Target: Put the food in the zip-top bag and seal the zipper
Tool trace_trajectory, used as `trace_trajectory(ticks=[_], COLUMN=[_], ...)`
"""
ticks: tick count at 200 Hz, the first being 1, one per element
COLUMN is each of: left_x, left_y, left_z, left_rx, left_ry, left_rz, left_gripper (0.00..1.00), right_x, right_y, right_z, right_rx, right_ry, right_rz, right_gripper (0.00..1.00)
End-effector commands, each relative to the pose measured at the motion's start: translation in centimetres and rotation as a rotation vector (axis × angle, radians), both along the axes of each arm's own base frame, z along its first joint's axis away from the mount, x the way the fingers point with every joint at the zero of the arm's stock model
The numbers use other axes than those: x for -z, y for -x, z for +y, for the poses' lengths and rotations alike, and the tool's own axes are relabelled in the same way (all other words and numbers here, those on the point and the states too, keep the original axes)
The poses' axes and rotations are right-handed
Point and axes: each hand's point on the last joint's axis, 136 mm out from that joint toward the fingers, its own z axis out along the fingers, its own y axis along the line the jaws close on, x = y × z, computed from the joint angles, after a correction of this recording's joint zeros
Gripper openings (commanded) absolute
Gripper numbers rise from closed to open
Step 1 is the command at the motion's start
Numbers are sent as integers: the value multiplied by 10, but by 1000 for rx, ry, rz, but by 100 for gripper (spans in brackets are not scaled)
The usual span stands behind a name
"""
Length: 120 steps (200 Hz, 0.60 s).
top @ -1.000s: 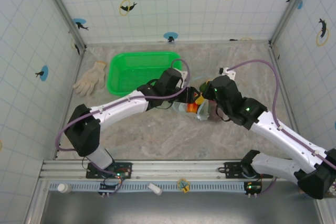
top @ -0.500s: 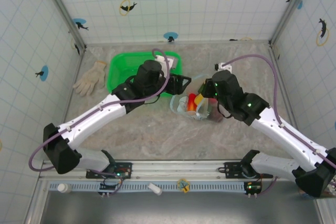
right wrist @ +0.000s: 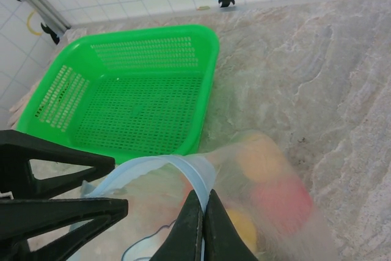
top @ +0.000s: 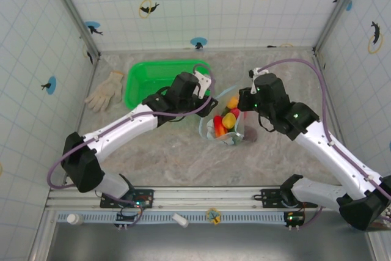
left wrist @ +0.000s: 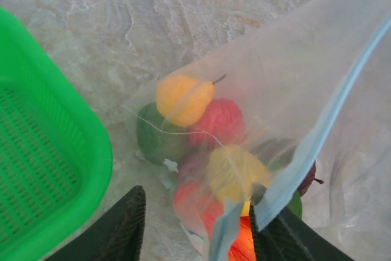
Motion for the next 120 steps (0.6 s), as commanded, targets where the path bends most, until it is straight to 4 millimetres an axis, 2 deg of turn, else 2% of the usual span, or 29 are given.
trace_trajectory(ticks=[1, 18, 52, 76, 86, 108, 120], left_x=[-7, -11, -14, -6, -7, -14, -15], left_y=[-9, -10, -11, -20, -24, -38, -49], left_z=[-9, -15, -26, -23, -20, -5, 9], left_rx=[19, 22, 32, -11, -29, -110, -163], left_ry=[44, 82, 155, 158, 166, 211, 261], left_rz=[-21, -12, 36, 73, 79, 93, 129], left_gripper=[40, 36, 14, 2, 1, 0, 0], right_x=[-16, -11, -3, -8, -11, -17, -20], right_y=[2, 3, 4, 5, 6, 6, 10], right_z=[9, 10, 10, 7, 5, -2, -5], right_rx=[-71, -82, -91, -83, -82, -62, -69], right_ry=[-45, -33, -21, -25, -27, -16, -8], right_rz=[-43, -35, -20, -42, -53, -84, -102], right_gripper=[0, 0, 0, 0, 0, 30, 38])
